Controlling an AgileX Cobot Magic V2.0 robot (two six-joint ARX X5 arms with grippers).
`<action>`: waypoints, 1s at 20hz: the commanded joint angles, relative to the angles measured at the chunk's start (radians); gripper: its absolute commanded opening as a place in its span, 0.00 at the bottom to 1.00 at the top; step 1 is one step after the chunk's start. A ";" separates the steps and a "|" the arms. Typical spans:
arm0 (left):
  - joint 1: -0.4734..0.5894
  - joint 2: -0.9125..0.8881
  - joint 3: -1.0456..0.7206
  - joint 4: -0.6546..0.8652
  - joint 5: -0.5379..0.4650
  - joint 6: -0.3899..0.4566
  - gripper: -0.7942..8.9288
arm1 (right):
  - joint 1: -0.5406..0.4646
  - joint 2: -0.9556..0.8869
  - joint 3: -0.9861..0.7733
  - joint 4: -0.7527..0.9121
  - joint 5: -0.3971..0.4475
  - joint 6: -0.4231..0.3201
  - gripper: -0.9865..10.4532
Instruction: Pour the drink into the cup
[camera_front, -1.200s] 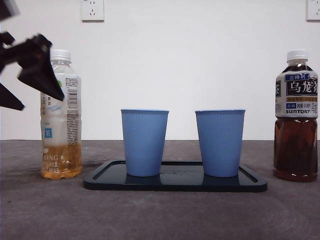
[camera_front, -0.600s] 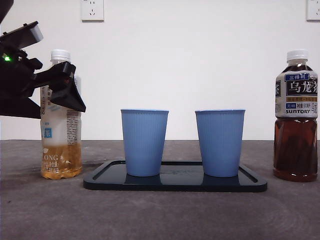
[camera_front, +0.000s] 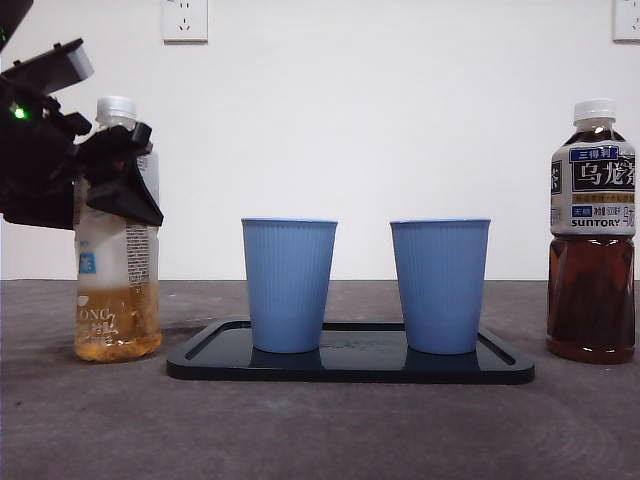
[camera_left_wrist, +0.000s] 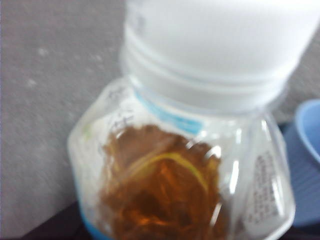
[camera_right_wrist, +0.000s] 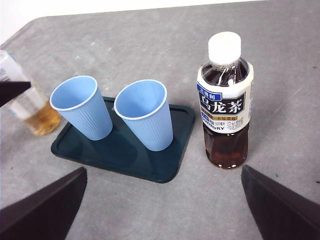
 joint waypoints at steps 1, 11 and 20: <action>-0.025 -0.074 0.069 -0.114 0.008 -0.008 0.26 | 0.004 0.003 0.012 0.010 -0.016 -0.026 0.52; -0.146 -0.049 0.467 -0.818 -0.095 0.116 0.26 | 0.004 0.003 0.012 0.011 -0.131 -0.075 0.52; -0.337 0.266 0.834 -1.204 -0.559 0.294 0.26 | 0.005 0.002 0.012 0.012 -0.133 -0.078 0.52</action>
